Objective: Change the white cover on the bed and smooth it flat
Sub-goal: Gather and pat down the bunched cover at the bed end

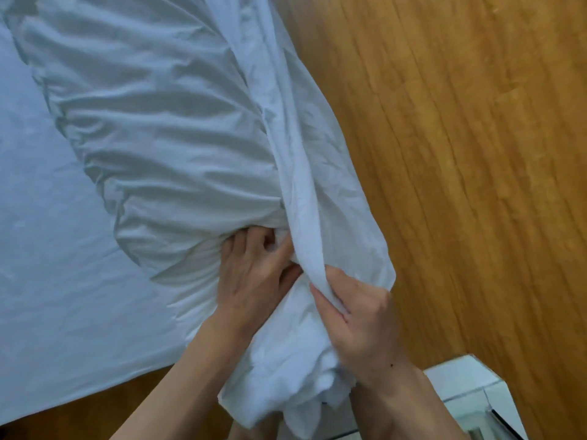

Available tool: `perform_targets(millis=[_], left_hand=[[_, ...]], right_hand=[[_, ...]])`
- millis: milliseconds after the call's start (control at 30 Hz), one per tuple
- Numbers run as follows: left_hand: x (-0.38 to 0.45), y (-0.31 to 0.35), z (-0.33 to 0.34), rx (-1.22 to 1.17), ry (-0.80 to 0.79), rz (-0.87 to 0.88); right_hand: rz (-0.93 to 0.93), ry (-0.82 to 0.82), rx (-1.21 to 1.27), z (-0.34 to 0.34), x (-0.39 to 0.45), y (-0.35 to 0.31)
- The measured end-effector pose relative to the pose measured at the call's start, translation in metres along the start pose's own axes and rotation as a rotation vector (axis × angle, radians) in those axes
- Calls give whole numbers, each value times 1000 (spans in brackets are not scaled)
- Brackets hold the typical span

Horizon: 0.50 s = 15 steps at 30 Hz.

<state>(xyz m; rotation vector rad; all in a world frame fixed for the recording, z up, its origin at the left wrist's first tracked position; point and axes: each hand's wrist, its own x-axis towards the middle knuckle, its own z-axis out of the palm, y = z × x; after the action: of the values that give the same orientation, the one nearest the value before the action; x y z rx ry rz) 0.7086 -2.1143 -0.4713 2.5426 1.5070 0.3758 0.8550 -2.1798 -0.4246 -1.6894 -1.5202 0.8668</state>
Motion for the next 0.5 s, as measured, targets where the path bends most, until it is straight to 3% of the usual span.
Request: perform_targets(millis=[167,333,400,500], left_hand=[[58,8,23,-58,170,-65],[48,-3,37,73,-102,-270],[50,8,22,-179,-100,-407],[16,4,-3,-111,24,-164]], right_hand=[[-29,18,78,6,-24,0],[41,-44,57,17,-23,2],[78,-50,-39,24,-23,2],[112,-63,-49,30,-31,5]])
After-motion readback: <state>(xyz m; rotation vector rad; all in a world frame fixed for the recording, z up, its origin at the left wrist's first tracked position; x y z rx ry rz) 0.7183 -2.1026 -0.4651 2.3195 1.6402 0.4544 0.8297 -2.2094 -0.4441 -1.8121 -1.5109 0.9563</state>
